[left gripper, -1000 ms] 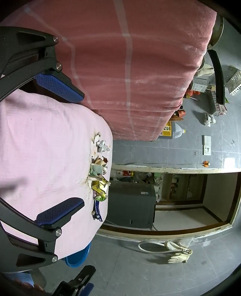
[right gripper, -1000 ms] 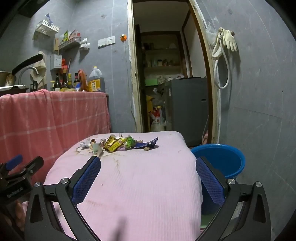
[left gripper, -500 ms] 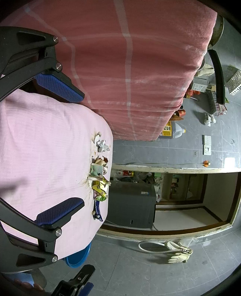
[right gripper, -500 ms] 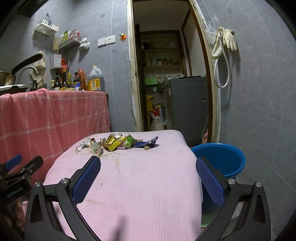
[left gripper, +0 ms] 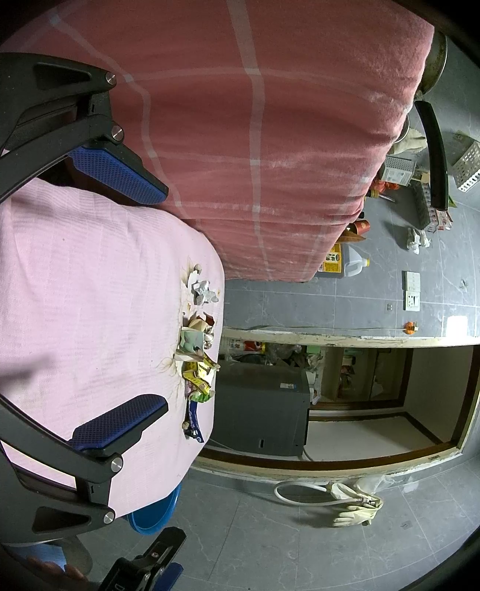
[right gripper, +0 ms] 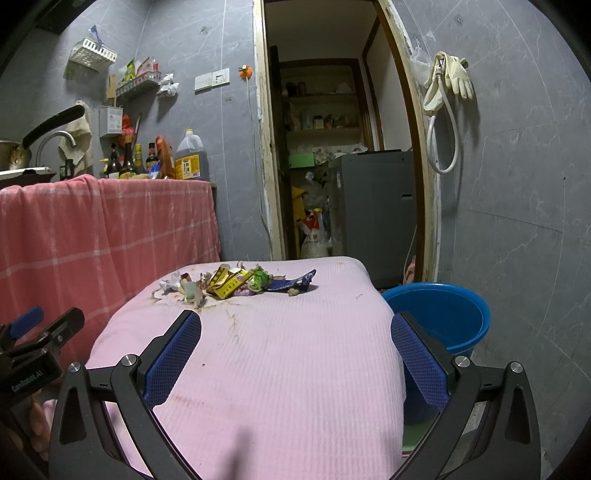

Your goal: Collect trash

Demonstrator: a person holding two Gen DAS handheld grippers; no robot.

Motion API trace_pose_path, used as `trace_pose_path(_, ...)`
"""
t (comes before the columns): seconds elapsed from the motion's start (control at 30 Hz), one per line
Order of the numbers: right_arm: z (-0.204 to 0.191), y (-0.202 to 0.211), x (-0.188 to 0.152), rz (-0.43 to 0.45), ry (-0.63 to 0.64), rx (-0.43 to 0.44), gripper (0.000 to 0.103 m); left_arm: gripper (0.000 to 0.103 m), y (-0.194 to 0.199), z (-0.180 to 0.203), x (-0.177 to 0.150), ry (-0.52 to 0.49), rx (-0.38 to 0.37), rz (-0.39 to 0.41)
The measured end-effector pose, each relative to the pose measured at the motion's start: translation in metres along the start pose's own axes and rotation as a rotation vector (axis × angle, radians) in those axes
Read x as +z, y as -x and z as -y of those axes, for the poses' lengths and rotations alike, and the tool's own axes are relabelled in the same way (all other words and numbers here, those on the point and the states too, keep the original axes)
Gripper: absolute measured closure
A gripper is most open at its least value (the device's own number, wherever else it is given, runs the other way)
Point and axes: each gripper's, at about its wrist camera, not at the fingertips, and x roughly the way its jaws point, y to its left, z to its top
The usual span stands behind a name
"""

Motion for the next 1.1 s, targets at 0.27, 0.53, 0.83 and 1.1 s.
trace_pose_path(0.27, 0.0002, -0.0001, 0.0002, -0.001, -0.001, 0.001, 0.0, 0.002, 0.0025, -0.0021, -0.0004, 0.003, 0.0, 0.0)
trace_pose_path(0.53, 0.0, -0.0002, 0.0006, -0.002, 0.0, 0.0, 0.0, 0.002, 0.0056, -0.0037, -0.0006, 0.005, -0.001, 0.0)
trace_pose_path(0.83, -0.0016, -0.0042, -0.0056, -0.005, -0.003, -0.001, 0.0, 0.002, 0.0026, -0.0063, 0.0025, 0.009, 0.002, -0.001)
trace_pose_path(1.1, -0.0016, -0.0039, -0.0053, -0.006, -0.001, -0.001, 0.0, 0.002, 0.0015, -0.0072, 0.002, 0.012, 0.001, -0.003)
